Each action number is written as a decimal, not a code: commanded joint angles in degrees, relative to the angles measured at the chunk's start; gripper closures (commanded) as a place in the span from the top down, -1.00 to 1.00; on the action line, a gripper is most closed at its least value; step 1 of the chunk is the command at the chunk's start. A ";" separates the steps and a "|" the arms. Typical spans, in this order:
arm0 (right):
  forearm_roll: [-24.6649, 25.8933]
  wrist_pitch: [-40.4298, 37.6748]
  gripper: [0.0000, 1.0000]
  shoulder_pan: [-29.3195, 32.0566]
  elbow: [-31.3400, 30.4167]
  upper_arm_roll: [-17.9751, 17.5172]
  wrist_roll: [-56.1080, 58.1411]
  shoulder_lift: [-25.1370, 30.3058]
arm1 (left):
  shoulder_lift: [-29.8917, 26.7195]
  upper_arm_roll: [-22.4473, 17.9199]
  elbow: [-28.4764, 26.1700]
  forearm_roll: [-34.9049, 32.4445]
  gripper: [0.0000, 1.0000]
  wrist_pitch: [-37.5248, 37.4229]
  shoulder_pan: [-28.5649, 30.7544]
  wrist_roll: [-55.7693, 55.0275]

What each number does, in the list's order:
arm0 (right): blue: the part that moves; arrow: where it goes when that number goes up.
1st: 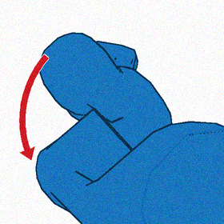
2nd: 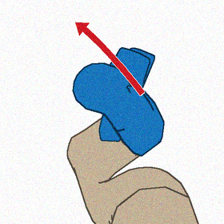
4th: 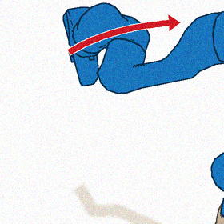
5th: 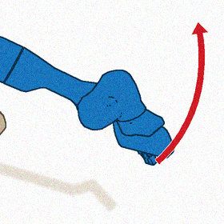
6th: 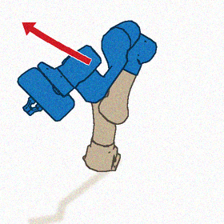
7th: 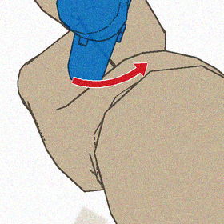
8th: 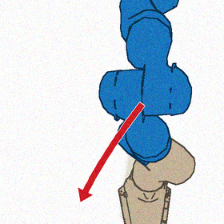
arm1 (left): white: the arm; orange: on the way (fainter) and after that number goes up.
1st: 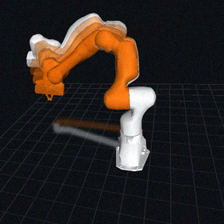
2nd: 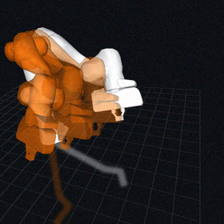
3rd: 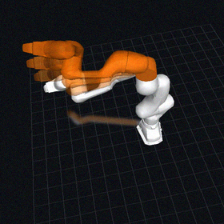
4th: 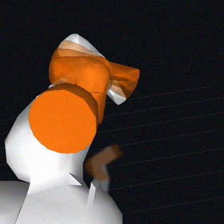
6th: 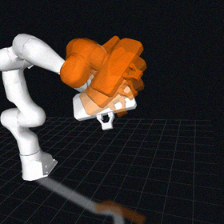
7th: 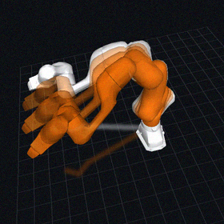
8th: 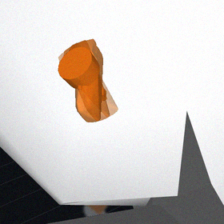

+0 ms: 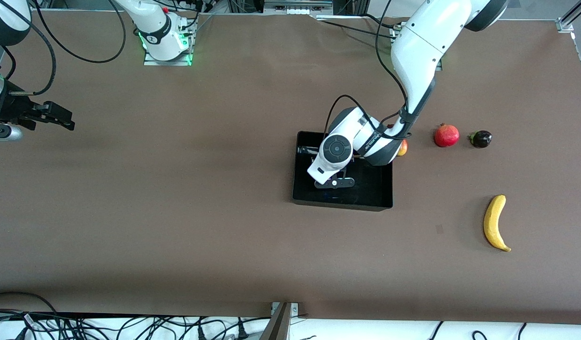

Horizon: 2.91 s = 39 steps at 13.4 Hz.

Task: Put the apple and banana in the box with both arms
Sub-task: 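Lower the apple into the box and open the left gripper, then move the left gripper back over the yellow banana, then grasp the yellow banana by its middle with the left gripper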

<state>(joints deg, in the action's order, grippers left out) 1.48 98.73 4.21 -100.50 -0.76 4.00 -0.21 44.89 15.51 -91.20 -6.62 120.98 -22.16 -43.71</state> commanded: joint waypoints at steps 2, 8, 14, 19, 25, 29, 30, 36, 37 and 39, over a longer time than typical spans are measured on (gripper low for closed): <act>-0.07 -1.08 1.00 0.36 0.48 -0.20 -0.04 0.65 | 0.30 -0.75 1.11 -2.17 1.00 -1.00 -0.43 -6.37; -0.07 -1.87 1.00 0.36 0.48 -0.29 -0.13 0.92 | -7.26 -0.75 6.27 -1.55 1.00 -12.84 2.82 -7.62; -0.07 -1.43 1.00 0.27 0.48 -0.38 -0.13 0.74 | -12.98 -0.83 9.63 -2.43 1.00 -19.99 15.36 9.64; -0.07 -1.52 1.00 0.27 0.48 -0.47 -0.13 0.74 | -12.46 -0.92 9.55 -7.44 1.00 -14.22 33.20 42.15; -0.07 -1.43 1.00 0.27 0.48 -0.55 -0.13 0.74 | -6.14 -1.27 8.67 -8.76 1.00 0.02 42.03 61.55; -0.07 -1.26 1.00 0.27 0.48 -0.55 -0.13 0.65 | -0.86 -1.97 8.76 -11.31 1.00 9.87 42.91 61.90; -0.07 -1.25 1.00 0.27 0.48 -0.55 -0.13 0.56 | -0.33 -3.37 8.76 -11.66 1.00 10.67 42.82 62.42; -0.07 -1.08 1.00 0.18 0.48 -0.55 -0.13 0.56 | 4.68 -3.65 8.41 -17.20 1.00 14.02 43.79 61.12; -0.07 -1.08 1.00 0.18 0.48 -0.55 -0.13 0.56 | 5.55 -3.65 8.40 -17.20 1.00 14.02 43.87 60.15; -0.07 -1.08 1.00 0.18 0.48 -0.55 -0.13 0.56 | 5.65 -3.65 7.45 -16.85 0.46 13.76 43.87 57.09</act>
<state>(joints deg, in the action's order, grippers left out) 1.48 97.96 4.19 -100.34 -0.98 4.00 0.02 50.60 11.45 -82.73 -22.43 134.32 21.38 16.36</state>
